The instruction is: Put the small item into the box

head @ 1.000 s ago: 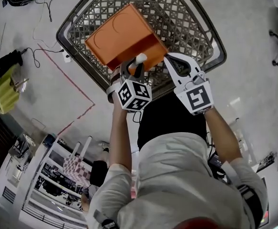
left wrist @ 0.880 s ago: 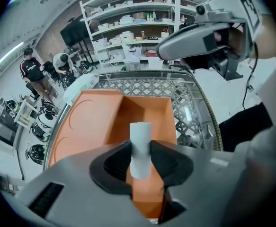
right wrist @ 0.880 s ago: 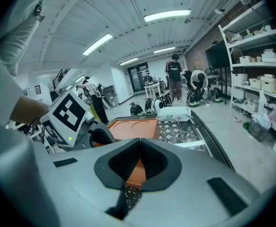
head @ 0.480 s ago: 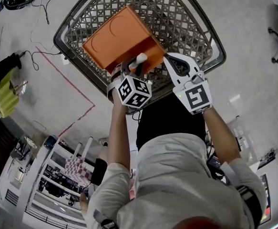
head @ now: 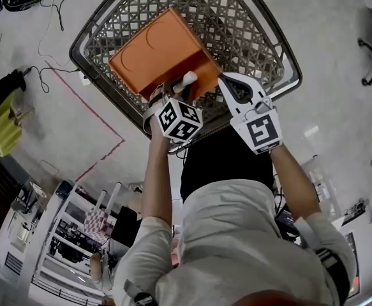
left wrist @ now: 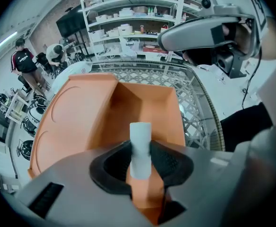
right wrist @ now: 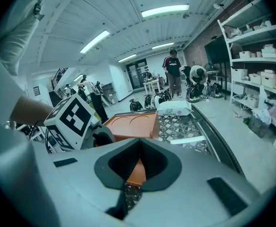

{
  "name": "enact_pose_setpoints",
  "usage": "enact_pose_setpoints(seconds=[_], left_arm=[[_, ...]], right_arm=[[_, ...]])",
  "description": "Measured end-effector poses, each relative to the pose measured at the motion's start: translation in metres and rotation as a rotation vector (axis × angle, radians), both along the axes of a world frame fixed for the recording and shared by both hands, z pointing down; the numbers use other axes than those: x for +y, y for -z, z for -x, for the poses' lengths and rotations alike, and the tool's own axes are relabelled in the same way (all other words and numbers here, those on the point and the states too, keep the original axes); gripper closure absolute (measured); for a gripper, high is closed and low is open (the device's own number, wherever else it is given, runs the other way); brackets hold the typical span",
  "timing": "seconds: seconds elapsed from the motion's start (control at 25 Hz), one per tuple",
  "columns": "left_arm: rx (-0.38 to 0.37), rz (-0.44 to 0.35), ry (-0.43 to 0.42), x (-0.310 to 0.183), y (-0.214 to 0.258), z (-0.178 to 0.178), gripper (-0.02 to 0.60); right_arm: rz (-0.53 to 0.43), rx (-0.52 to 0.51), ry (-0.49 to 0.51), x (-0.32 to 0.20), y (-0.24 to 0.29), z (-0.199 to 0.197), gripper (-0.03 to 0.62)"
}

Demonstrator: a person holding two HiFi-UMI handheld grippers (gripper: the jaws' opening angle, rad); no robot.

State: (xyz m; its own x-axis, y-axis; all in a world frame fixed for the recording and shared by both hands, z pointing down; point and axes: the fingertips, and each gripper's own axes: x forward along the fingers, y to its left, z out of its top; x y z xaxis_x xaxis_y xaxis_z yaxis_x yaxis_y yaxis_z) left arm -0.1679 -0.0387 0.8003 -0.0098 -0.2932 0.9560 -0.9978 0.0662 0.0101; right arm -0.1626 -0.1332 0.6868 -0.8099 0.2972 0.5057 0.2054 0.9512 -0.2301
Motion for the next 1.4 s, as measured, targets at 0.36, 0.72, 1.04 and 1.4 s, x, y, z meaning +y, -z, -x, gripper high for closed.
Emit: enact_pose_setpoints(seconds=[0.36,0.72,1.04,1.4], left_arm=[[0.019,0.006,0.008,-0.002,-0.008,0.001,0.453],[0.027,-0.010,0.050,-0.004,-0.015,0.003,0.451],[-0.023,-0.057,0.097,-0.002,0.011,0.009,0.425],[-0.002,-0.266,0.297,-0.005,0.078,0.012,0.425]], right_arm=[[-0.001,0.011,0.014,0.002,-0.002,0.000,0.591],[-0.020,0.024,0.017,0.000,-0.003,-0.006,0.591],[-0.053,0.025,0.017,0.002,0.012,-0.011,0.591],[-0.107,-0.037,0.047,0.014,0.050,-0.003,0.590]])
